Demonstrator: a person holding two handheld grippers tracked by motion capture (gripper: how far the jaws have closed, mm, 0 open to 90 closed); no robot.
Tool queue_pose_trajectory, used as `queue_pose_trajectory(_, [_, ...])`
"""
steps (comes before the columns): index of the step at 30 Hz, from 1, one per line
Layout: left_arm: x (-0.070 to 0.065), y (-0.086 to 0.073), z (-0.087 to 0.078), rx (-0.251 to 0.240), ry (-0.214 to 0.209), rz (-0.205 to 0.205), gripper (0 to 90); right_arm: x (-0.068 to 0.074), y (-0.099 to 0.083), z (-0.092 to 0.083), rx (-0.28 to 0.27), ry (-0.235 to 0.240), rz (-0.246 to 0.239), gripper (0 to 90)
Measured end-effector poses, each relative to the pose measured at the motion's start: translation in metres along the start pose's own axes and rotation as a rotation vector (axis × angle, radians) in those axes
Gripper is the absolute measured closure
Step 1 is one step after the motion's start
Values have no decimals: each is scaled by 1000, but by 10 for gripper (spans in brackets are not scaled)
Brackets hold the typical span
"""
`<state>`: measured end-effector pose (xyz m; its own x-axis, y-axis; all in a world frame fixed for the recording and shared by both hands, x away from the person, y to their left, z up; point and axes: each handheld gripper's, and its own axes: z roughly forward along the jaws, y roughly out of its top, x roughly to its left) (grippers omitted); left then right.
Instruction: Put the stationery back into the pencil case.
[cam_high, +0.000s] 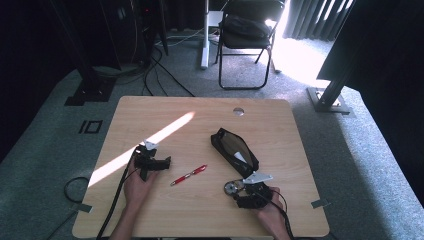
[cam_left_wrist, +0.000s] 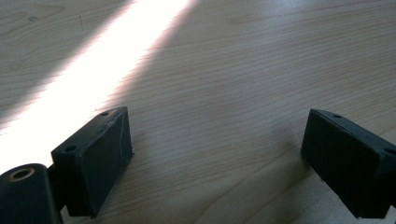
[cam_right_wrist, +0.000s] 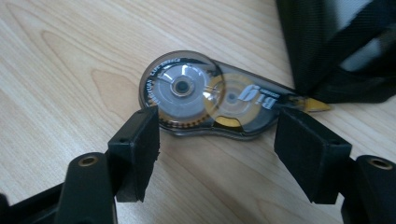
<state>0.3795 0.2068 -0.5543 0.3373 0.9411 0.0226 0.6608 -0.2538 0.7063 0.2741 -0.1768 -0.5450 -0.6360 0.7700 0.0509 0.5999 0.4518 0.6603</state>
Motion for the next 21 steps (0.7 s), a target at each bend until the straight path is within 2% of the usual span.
queue_pose_trajectory(10, [0,0,0,0,0,0,89,9,16,13,-21,53,-68,279])
queue_pose_trajectory(16, [0,0,0,0,0,0,89,11,25,22,-21,92,-62,263])
queue_pose_trajectory(21, [0,0,0,0,0,0,89,18,33,24,-41,103,-89,244])
